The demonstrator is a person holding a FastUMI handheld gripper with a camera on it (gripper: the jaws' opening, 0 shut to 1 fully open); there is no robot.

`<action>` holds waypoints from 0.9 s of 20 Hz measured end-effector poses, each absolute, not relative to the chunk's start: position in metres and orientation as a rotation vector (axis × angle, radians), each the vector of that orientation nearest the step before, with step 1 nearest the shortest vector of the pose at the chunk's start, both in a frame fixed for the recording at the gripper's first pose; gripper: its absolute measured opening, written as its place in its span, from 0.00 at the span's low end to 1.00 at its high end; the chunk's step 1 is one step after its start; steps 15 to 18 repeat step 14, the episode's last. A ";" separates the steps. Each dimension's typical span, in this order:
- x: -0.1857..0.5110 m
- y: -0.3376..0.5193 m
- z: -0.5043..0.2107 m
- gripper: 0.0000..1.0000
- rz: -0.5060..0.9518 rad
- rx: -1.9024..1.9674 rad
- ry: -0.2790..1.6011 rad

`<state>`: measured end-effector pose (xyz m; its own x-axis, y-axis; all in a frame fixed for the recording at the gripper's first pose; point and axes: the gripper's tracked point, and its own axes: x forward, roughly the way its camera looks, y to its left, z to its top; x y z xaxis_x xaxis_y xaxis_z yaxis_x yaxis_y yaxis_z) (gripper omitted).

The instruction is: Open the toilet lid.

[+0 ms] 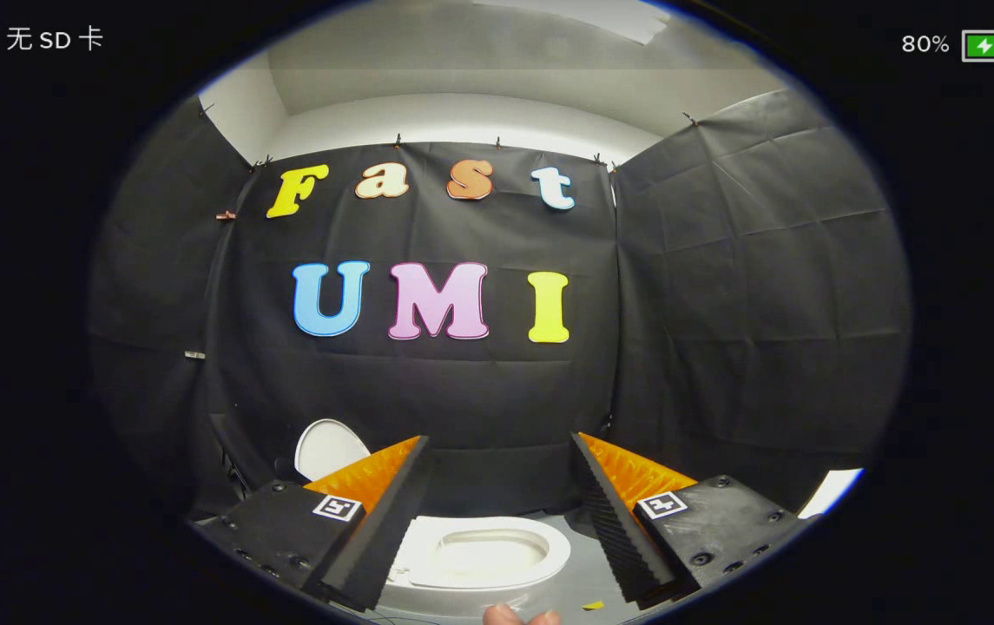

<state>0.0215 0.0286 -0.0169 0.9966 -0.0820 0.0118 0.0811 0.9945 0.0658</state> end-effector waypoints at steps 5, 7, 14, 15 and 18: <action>0.018 0.025 -0.015 0.99 -0.088 0.069 -0.022; 0.018 0.024 -0.016 0.99 -0.088 0.075 -0.020; 0.021 0.025 -0.017 0.99 -0.085 0.066 -0.013; 0.021 0.025 -0.017 0.99 -0.085 0.066 -0.013; 0.021 0.025 -0.017 0.99 -0.085 0.066 -0.013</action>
